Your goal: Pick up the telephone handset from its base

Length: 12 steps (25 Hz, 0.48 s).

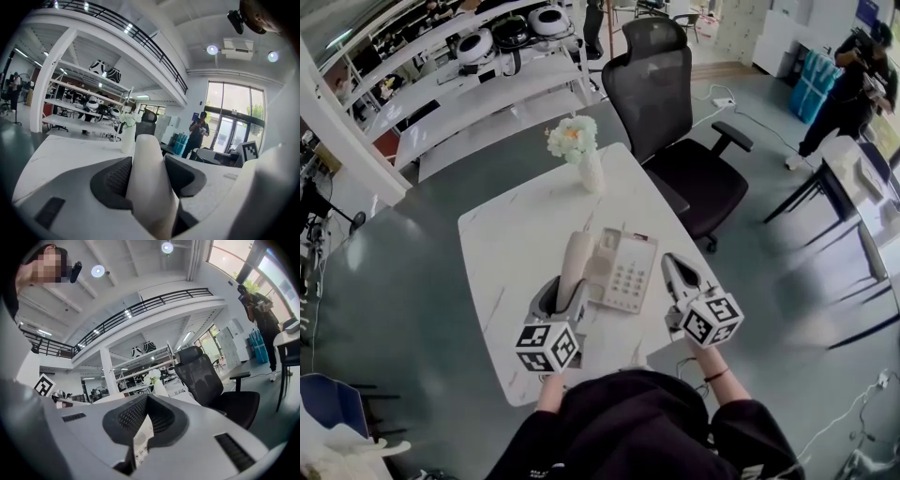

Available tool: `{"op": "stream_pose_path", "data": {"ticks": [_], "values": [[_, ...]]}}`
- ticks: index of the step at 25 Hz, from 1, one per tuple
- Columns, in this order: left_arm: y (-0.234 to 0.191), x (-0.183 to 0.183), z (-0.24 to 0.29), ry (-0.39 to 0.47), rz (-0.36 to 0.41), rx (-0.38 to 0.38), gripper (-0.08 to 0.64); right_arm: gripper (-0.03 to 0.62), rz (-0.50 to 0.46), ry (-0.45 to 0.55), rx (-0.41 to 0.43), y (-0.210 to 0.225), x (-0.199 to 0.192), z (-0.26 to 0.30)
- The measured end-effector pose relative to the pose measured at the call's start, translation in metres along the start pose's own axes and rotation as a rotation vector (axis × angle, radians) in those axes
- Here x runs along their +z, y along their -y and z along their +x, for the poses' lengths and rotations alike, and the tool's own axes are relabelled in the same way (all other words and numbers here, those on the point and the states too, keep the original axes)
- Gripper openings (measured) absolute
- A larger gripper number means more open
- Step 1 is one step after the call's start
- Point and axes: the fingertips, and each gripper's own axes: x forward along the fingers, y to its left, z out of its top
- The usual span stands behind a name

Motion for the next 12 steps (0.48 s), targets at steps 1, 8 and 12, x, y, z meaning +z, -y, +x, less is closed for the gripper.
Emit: {"op": "stream_pose_path", "data": {"ticks": [1,8,12], "values": [[0.0,0.003,-0.003,0.014,0.0,0.001,0.215,-0.008,-0.001,0.005,0.003,-0.001,0.002,0.0],[0.004,0.021,-0.021,0.083,0.0,0.004,0.215,-0.008,0.005,0.04,0.034,-0.007,0.014,0.0],[0.005,0.029,-0.03,0.114,-0.005,0.007,0.215,-0.008,0.007,0.059,0.049,-0.01,0.018,-0.002]]}}
